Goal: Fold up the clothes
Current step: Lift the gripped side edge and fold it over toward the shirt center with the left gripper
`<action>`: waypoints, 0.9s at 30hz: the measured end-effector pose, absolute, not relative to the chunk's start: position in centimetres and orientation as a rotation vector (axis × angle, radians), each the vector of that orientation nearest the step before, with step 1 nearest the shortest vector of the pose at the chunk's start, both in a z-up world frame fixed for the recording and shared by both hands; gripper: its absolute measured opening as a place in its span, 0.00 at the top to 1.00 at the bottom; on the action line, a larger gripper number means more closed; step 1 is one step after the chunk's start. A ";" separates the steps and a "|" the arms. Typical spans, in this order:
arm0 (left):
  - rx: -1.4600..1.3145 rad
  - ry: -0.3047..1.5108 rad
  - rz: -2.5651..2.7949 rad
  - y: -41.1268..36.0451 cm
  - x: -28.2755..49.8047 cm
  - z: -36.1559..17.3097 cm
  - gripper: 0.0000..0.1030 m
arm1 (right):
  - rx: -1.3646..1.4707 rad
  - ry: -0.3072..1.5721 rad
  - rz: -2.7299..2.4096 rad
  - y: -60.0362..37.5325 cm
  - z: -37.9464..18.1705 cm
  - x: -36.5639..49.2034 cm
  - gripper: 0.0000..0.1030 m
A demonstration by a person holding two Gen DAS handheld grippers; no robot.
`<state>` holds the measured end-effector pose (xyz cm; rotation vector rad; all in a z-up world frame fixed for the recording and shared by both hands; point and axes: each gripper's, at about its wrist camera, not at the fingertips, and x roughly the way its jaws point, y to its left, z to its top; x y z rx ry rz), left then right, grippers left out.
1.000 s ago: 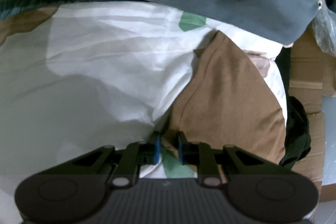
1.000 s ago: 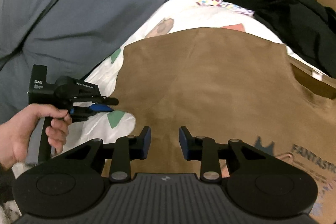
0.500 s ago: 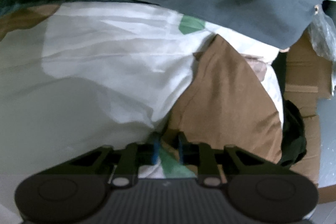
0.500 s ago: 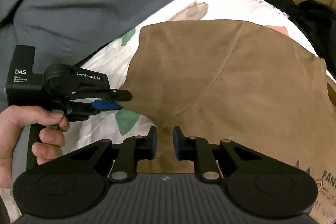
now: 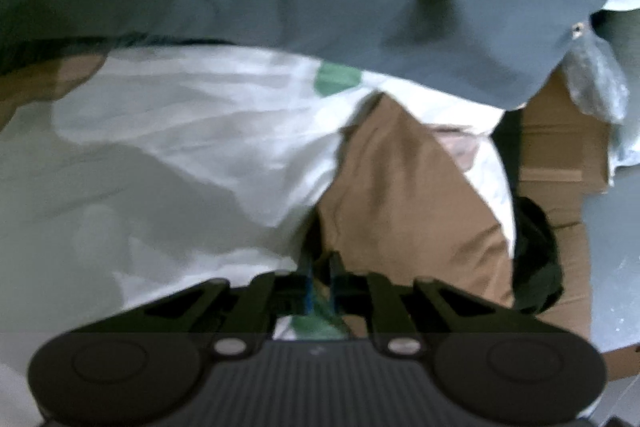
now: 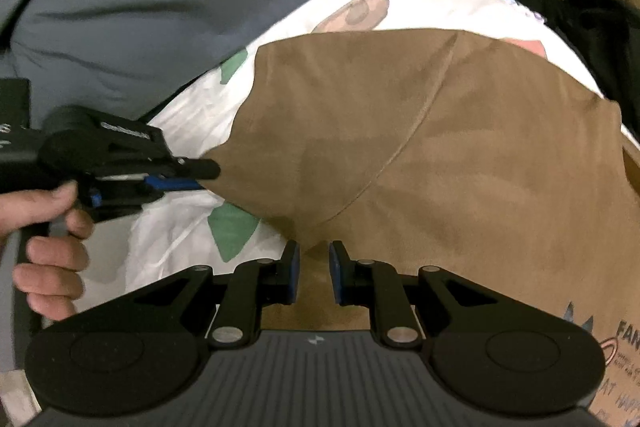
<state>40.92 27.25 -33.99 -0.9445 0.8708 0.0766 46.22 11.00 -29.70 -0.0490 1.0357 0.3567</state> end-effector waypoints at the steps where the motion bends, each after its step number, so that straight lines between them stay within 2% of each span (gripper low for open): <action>1: -0.950 0.865 0.070 27.3 40.9 -33.8 0.93 | -0.051 1.038 0.355 11.2 -29.9 46.4 0.85; 3: -0.967 0.852 0.058 27.4 40.7 -33.7 0.94 | -0.058 1.048 0.358 11.6 -30.2 46.6 0.89; 7: -0.973 0.834 0.008 27.8 40.5 -33.1 0.94 | -0.092 1.071 0.359 12.6 -31.6 46.7 0.92; 21: -0.942 0.791 -0.123 25.6 40.1 -31.4 0.95 | -0.074 1.080 0.343 12.9 -33.4 47.2 0.91; 24: -0.921 0.787 -0.144 24.9 40.1 -30.8 0.95 | -0.049 1.085 0.342 12.4 -33.0 47.4 0.88; 27: -0.897 0.768 -0.171 24.0 40.1 -29.7 0.95 | -0.023 1.045 0.327 11.5 -31.8 46.6 0.72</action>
